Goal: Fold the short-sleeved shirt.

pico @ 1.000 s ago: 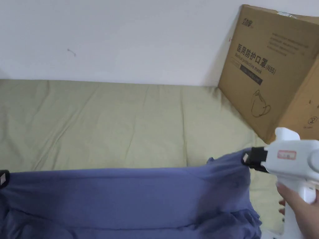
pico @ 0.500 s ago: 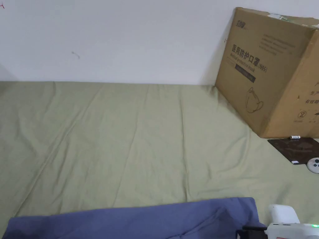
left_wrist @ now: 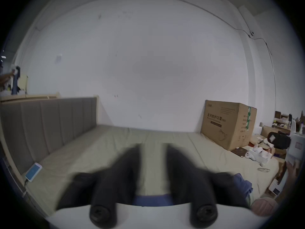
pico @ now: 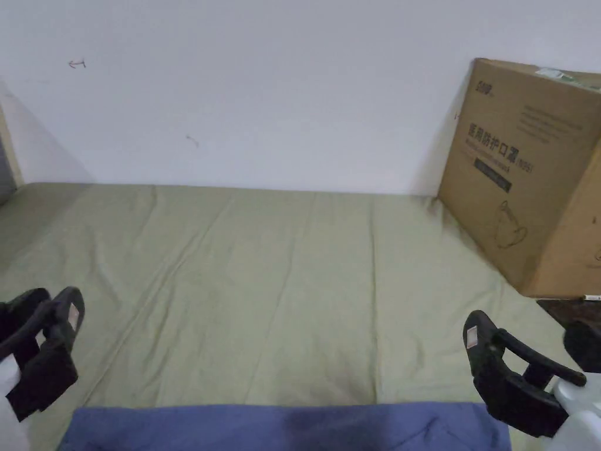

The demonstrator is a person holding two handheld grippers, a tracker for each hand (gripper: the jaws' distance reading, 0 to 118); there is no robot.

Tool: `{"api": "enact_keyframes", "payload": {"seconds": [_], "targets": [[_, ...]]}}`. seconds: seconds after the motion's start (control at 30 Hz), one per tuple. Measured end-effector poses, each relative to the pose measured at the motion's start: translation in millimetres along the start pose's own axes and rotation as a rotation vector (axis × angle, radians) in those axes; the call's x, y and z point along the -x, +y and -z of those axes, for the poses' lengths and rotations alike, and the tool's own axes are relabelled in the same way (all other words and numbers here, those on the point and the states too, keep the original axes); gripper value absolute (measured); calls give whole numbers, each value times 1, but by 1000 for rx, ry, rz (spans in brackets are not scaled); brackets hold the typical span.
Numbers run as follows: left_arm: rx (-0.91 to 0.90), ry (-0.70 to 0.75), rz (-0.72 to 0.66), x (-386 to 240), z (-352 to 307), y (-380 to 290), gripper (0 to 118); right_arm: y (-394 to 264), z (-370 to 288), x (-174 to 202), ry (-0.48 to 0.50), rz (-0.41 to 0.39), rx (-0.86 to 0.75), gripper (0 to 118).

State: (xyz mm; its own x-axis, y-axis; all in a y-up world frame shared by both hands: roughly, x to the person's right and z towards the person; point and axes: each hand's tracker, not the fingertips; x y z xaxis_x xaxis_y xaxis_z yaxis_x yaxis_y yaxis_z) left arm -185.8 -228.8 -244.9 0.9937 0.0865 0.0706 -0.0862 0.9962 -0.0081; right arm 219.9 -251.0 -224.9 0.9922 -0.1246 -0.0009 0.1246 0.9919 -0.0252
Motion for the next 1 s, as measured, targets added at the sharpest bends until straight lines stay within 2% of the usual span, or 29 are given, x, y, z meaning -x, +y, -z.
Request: {"api": "enact_keyframes", "payload": {"seconds": [0.03, 0.07, 0.1, 0.17, 0.23, 0.33, 0.37, 0.43, 0.5, 0.53, 0.57, 0.6, 0.67, 0.7, 0.73, 0.83, 0.9, 0.97, 1.0], "targets": [[1, 21, 25, -6, 0, 2, 0, 0, 3, 5, 20, -8, 22, 11], [6, -4, 14, -9, -1, 2, 0, -1, 7, 11, 0, -45, 32, 0], [24, -60, -9, -8, 0, 4, 0, -2, 8, 12, -107, -91, 22, 0], [62, -65, -29, -4, 4, 8, 0, -3, 7, 11, -28, -52, 28, 0], [105, -56, -52, 15, 12, 8, 0, -3, 6, 10, -28, -21, 45, 0], [362, -199, -168, 64, 47, 3, 0, 0, 6, 7, -9, -20, 68, 0], [490, -248, -224, 85, 66, -4, 0, 6, 4, 4, 1, -16, 71, 0], [808, -367, -452, 135, 106, -38, 0, 6, 4, 4, 13, -15, 99, 0], [917, -390, -635, 167, 123, -75, 5, 6, 6, 2, 34, 0, 143, 0], [915, -383, -642, 182, 126, -92, 36, 4, 8, 3, 31, -4, 159, 0], [915, -368, -640, 191, 128, -105, 36, 1, 10, 4, 26, -13, 176, 0], [937, -344, -646, 195, 133, -118, 49, -1, 13, 5, 19, -24, 196, 0], [1001, -336, -705, 209, 142, -149, 112, -3, 17, 3, 8, -28, 231, 0], [946, -343, -750, 223, 143, -161, 118, -5, 20, 3, 7, -23, 246, 0], [976, -333, -814, 223, 145, -169, 114, -7, 22, 3, 8, -12, 262, 0], [985, -343, -944, 237, 157, -210, 118, -11, 31, 8, 21, 13, 325, 0], [1014, -390, -1045, 225, 165, -224, 118, -9, 34, 17, 27, 8, 350, 0], [917, -511, -1065, 220, 169, -229, 118, -10, 38, 21, 38, -4, 373, 0], [946, -541, -1056, 215, 174, -232, 118, -10, 40, 23, 47, -8, 384, 0]]}}
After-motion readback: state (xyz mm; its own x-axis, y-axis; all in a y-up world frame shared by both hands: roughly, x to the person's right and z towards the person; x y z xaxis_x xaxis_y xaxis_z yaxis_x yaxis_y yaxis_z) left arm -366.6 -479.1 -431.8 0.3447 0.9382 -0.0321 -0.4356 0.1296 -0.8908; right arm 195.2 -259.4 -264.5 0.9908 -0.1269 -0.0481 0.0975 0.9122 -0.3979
